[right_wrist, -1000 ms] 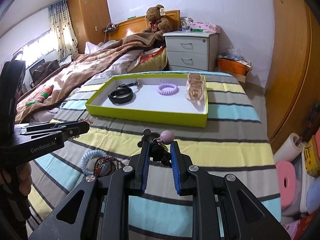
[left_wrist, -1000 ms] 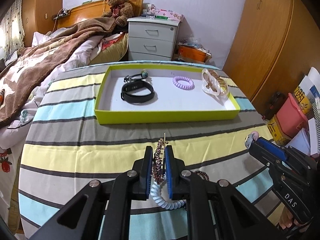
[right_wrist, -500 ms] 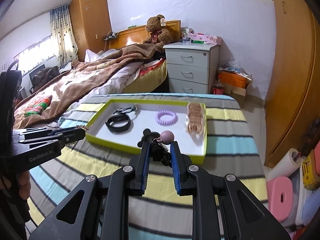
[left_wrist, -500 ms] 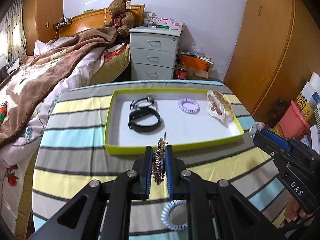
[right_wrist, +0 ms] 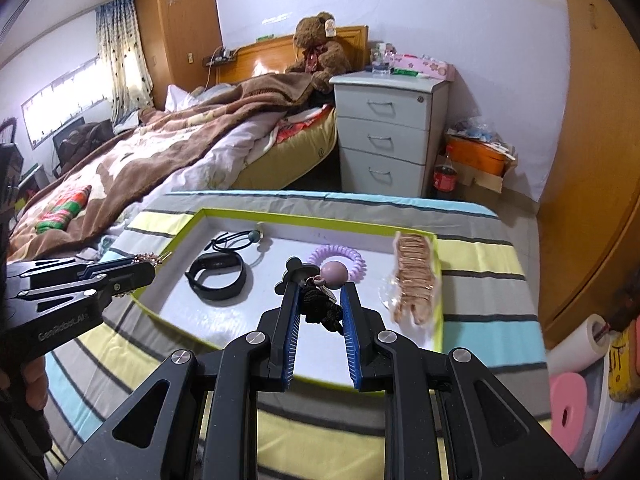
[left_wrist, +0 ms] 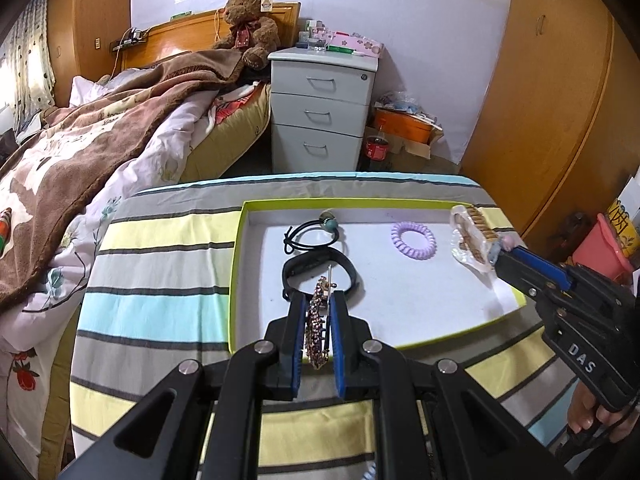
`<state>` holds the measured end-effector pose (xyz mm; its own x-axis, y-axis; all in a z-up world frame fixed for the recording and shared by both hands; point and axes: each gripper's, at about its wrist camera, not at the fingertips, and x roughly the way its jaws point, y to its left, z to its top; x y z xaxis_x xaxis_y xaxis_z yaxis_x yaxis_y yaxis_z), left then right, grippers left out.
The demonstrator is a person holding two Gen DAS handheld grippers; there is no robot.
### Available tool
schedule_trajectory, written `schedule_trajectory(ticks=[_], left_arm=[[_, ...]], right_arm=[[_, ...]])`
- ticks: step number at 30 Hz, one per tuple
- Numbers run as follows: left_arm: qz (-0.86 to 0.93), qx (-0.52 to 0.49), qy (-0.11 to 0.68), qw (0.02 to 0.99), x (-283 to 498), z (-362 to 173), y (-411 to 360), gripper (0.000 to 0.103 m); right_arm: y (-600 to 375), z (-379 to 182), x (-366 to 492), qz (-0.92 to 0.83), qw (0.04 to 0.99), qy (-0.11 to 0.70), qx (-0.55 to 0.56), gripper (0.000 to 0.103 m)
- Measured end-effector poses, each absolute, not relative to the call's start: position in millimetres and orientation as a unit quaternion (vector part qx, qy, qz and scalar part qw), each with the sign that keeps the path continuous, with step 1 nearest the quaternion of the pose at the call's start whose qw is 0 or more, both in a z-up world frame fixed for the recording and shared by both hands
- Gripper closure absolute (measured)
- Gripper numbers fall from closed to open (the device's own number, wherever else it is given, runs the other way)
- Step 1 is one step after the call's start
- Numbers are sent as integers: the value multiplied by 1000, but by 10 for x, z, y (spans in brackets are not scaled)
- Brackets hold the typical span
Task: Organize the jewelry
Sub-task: 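Carry the gold hair clip and black charm with both grippers over the lid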
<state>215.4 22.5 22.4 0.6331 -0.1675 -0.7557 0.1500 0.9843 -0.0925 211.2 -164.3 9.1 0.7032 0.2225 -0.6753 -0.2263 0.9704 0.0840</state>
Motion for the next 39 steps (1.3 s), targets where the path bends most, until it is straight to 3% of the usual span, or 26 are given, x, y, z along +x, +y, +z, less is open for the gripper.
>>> schedule_trajectory(ticks=[13,39], left_arm=[[-78,-14,449,890,2354,-105,271,90],[-69,-21,465,882,2391,-257,292,90]], right_arm=[[-1525,-223,2417,124,907,403,-12,82],[-1386,-446,2583,124,898,421,-33,82]])
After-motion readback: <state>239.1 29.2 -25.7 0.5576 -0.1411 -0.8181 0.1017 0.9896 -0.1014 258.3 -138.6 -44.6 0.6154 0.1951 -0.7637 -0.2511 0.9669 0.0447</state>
